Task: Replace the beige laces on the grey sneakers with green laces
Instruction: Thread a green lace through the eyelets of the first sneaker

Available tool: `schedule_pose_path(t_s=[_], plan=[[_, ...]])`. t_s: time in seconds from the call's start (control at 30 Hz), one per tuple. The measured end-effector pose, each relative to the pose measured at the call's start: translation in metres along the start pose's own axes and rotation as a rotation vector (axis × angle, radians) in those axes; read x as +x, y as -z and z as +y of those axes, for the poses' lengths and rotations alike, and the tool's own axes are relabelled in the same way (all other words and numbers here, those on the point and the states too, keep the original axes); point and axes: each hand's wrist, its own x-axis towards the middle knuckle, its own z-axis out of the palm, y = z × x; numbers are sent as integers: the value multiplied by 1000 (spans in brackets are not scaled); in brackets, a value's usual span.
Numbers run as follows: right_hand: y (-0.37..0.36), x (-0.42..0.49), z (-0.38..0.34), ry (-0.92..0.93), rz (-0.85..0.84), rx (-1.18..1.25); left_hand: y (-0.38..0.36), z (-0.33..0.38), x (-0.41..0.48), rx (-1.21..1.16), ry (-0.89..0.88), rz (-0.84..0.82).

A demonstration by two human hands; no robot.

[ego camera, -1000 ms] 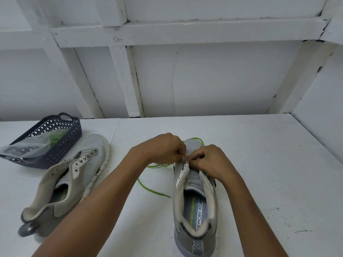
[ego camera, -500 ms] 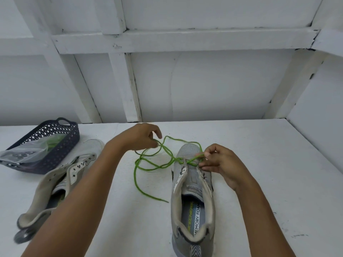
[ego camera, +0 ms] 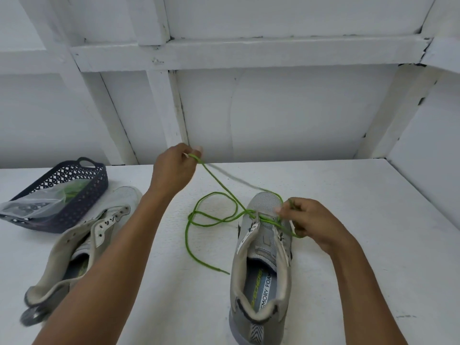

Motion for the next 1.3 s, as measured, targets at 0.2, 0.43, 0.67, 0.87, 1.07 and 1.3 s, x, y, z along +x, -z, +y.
schedule_pose_path(t_s=[0.2,0.43,0.67,0.87,1.07,1.3], plan=[[-8,1,-3,16,-72,-293,5,22,-2,-705,409,-335],[-8,1,-1,68,-51,-263,16,22,3,-1233,-7,-607],[4,4,4,24,-35,949,3,1,-9,-882,105,-741],[10,-6,4,42,63,33,-16,5,-28,-869,164,-751],[8,-11,1,66,-103,-351,-22,17,-30,-866,81,-816],[9,-14,-1,98,-170,-366,-19,24,-30,-865,45,-779]])
